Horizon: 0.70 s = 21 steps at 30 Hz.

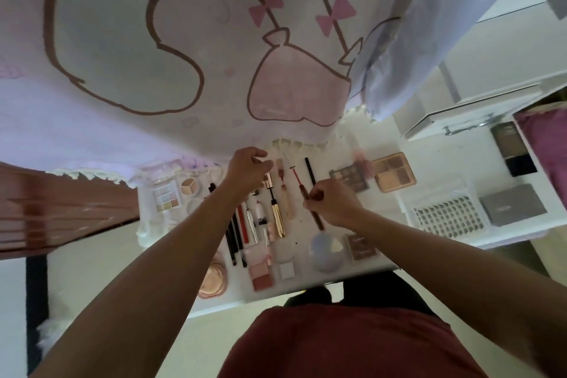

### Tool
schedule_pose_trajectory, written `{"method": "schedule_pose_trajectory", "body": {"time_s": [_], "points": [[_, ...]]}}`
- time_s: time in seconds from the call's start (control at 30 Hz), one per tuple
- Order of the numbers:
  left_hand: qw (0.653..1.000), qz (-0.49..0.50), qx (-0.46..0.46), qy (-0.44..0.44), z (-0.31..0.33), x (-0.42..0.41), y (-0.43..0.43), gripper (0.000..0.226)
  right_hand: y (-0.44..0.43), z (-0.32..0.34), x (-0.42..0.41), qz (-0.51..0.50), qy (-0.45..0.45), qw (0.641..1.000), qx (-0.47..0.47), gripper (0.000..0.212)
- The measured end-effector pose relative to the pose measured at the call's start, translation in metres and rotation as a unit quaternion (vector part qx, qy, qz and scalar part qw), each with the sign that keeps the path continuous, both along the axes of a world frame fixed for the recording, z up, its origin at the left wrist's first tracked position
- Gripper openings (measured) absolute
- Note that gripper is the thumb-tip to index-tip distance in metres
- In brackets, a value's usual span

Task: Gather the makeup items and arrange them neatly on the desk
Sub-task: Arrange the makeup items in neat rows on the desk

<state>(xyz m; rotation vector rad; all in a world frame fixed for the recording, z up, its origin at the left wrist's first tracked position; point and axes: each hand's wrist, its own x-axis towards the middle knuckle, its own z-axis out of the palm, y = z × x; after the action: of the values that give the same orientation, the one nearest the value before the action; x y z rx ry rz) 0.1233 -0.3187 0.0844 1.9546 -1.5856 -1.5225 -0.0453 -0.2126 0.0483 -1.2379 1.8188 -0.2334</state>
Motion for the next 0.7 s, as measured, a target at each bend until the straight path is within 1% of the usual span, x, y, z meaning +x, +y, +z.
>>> {"method": "schedule_pose_trajectory", "body": {"time_s": [0.13, 0.23, 0.43, 0.6, 0.7], "points": [[0.999, 0.020, 0.023, -0.021, -0.004, 0.014, 0.008, 0.021, -0.015, -0.025, 0.009, -0.001, 0.009, 0.999, 0.038, 0.018], [0.998, 0.033, 0.033, -0.030, -0.008, 0.026, 0.017, 0.015, -0.023, -0.038, 0.014, 0.021, 0.028, 0.998, 0.060, 0.020], [0.997, 0.063, 0.048, -0.015, -0.008, 0.040, 0.034, 0.011, -0.032, -0.050, 0.022, 0.065, 0.055, 0.992, 0.091, 0.021], [0.997, 0.058, 0.042, -0.004, -0.004, 0.043, 0.045, 0.011, -0.029, -0.047, 0.022, 0.083, 0.070, 0.990, 0.092, 0.023], [0.998, 0.059, 0.031, 0.002, 0.001, 0.047, 0.053, 0.007, -0.016, -0.031, 0.018, 0.103, 0.109, 0.987, 0.058, 0.022]]}}
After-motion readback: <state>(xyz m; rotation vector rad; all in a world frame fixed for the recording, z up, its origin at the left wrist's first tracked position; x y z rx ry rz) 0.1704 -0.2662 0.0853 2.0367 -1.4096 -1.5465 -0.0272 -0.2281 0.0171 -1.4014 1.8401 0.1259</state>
